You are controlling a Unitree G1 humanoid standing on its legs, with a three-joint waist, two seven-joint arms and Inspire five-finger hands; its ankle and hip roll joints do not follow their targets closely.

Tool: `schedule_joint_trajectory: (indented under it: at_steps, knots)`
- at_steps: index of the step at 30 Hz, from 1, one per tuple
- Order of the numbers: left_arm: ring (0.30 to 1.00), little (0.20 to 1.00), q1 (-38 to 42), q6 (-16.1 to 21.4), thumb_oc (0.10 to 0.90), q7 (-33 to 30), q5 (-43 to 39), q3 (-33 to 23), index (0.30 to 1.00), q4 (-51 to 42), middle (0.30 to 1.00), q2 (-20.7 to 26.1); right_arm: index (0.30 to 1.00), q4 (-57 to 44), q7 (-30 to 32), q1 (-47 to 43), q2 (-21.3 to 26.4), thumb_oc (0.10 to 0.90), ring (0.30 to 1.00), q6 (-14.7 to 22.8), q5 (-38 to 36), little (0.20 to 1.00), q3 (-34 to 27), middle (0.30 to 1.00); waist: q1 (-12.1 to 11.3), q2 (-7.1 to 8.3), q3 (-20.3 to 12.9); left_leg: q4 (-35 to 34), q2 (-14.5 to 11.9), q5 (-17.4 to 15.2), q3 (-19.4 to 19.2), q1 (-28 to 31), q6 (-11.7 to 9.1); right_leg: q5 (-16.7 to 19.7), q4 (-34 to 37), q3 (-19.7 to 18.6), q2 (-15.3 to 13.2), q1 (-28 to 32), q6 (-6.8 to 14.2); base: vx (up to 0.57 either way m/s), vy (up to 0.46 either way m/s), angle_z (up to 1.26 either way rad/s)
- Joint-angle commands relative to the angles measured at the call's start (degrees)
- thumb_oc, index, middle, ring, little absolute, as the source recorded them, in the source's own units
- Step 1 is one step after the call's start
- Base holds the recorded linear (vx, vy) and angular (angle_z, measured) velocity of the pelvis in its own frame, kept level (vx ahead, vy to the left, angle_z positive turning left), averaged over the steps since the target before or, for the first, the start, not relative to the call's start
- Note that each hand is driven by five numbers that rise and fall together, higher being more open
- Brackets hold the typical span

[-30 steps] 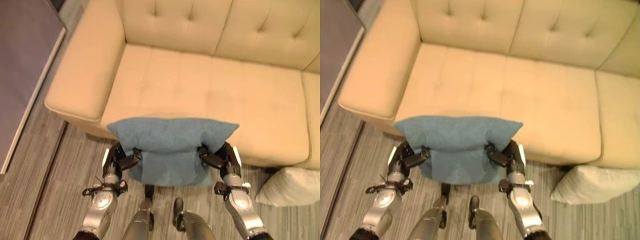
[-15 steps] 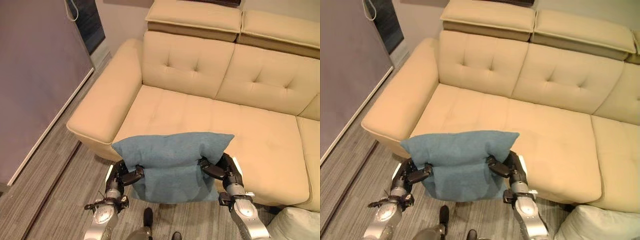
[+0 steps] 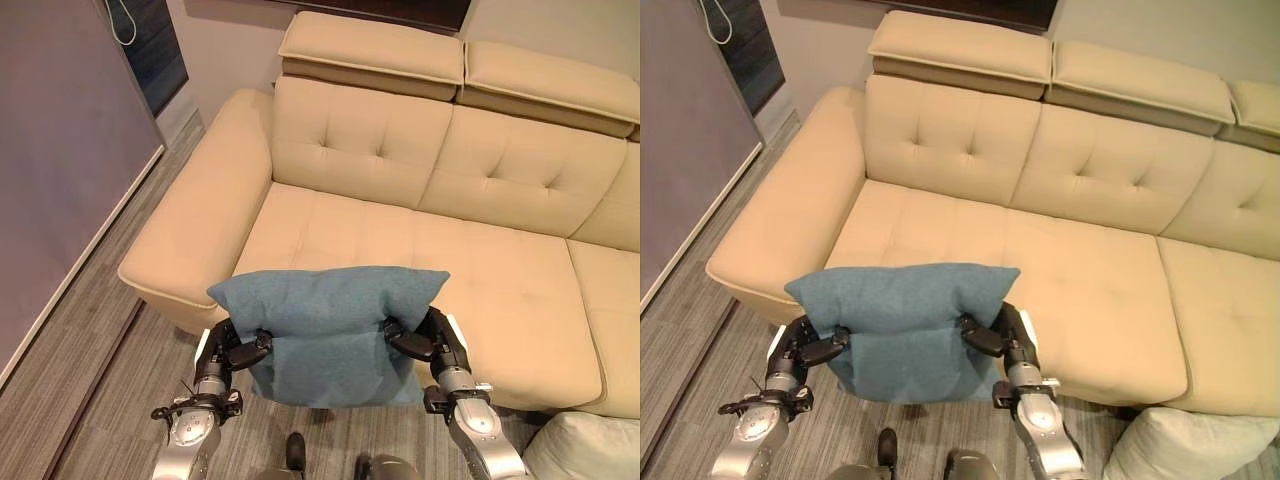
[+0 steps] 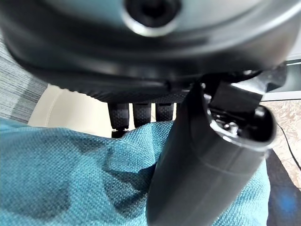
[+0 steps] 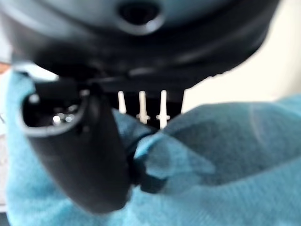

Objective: Pick up all the scattered cushions and arrange them neatly on the sofa.

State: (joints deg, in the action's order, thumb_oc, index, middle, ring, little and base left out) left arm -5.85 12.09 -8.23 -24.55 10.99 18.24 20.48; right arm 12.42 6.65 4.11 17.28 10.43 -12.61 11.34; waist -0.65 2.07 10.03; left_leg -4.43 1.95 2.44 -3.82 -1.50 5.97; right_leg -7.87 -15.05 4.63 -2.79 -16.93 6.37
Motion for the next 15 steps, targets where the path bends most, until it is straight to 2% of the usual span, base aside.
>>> schedule_joint_trajectory:
  at_steps: [1, 5, 6, 7, 8, 11, 12, 14, 15]
  knots:
    - [0.300, 0.300, 3.5, 5.2, 0.400, 2.3, 1.8, 0.8, 0.300, -6.2, 0.300, -0.1, 0.300, -9.6, -0.6, -5.2, 0.1, 0.400, 0.300, 6.6, -1.4, 0.300, -1.9, 0.300, 0.9, 2.13, -4.1, 5.5, 1.9, -9.8, 5.7, 4.2, -3.6, 8.0, 10.9, -0.6, 1.6, 7.5, 1.2, 0.17, -0.113, 0.51]
    - [0.300, 0.300, 4.3, 5.4, 0.400, 2.9, 1.0, 1.8, 0.300, -5.9, 0.300, -1.6, 0.300, -10.1, 0.1, -3.8, 1.8, 0.400, 0.300, 6.8, -0.6, 0.300, -3.6, 0.300, 1.9, 2.80, -5.7, 10.6, 0.4, -11.1, 5.2, 3.0, -7.0, 7.6, 13.2, 0.5, 2.2, 11.4, -0.1, 0.20, -0.152, 0.60]
    - [0.300, 0.300, 4.7, 5.3, 0.400, 3.1, 1.1, 2.2, 0.300, -5.7, 0.300, -1.7, 0.300, -10.0, 0.1, -3.6, 2.1, 0.400, 0.300, 6.9, -0.8, 0.300, -4.0, 0.300, 2.2, 2.84, -5.4, 13.6, 0.0, -10.4, 4.9, 1.7, -7.9, 7.3, 13.4, 0.9, 2.2, 12.3, -0.5, 0.11, -0.103, 0.69]
    - [0.300, 0.300, 5.4, 5.2, 0.400, 3.3, 0.9, 2.8, 0.300, -5.2, 0.300, -1.9, 0.300, -10.0, 0.2, -3.2, 2.5, 0.400, 0.300, 6.8, -1.5, 0.300, -4.4, 0.300, 2.5, 3.30, -4.7, 20.6, -0.7, -8.8, 4.0, -2.5, -8.7, 7.0, 13.5, 1.4, 1.8, 13.2, -1.3, 0.10, -0.107, 0.71]
    - [0.300, 0.300, 5.4, 5.0, 0.400, 3.6, 0.6, 2.8, 0.300, -5.2, 0.300, -1.9, 0.300, -9.9, 0.1, -2.6, 2.7, 0.400, 0.300, 6.6, -2.0, 0.300, -4.8, 0.300, 2.7, 3.75, -4.4, 24.1, -1.6, -8.4, 2.2, -5.7, -8.4, 6.7, 14.0, 1.6, 1.4, 13.8, -1.9, 0.09, -0.081, 0.29]
    - [0.300, 0.300, 5.3, 4.6, 0.400, 4.3, 0.6, 2.8, 0.300, -4.8, 0.300, -1.8, 0.300, -9.9, 0.0, -2.1, 2.8, 0.400, 0.300, 6.5, -2.1, 0.300, -5.5, 0.300, 2.7, 4.36, -4.6, 22.7, -2.4, -9.7, 0.4, -7.8, -7.5, 6.1, 14.9, 2.1, 0.7, 14.8, -1.8, 0.13, -0.011, 0.13]
    - [0.300, 0.300, 5.2, 4.2, 0.400, 4.2, 1.2, 3.0, 0.300, -4.7, 0.300, -1.6, 0.300, -10.0, 0.4, -1.9, 2.9, 0.400, 0.300, 6.6, -2.0, 0.300, -5.9, 0.300, 2.4, 4.56, -4.6, 19.2, -2.8, -8.9, 0.3, -9.2, -7.5, 5.6, 15.0, 2.2, 0.6, 15.6, -1.7, 0.19, 0.031, 0.20]
    - [0.300, 0.300, 5.1, 4.1, 0.400, 3.9, 1.4, 2.8, 0.300, -5.3, 0.300, -1.4, 0.300, -9.8, 0.8, -2.0, 2.8, 0.400, 0.300, 6.4, -2.0, 0.300, -5.8, 0.300, 1.4, 4.14, -4.2, 15.5, -2.7, -5.0, 1.6, -11.9, -8.3, 4.3, 15.1, 1.7, 1.3, 16.8, -1.9, 0.18, 0.042, 0.09]
    - [0.300, 0.300, 5.1, 4.1, 0.400, 3.9, 1.4, 2.8, 0.300, -5.3, 0.300, -1.4, 0.300, -9.8, 0.8, -2.0, 2.8, 0.400, 0.300, 6.4, -2.0, 0.300, -5.8, 0.300, 1.4, 4.20, -4.2, 15.2, -2.7, -4.9, 1.6, -11.7, -8.3, 4.2, 15.1, 1.7, 1.2, 16.9, -2.0, 0.20, 0.089, -0.04]
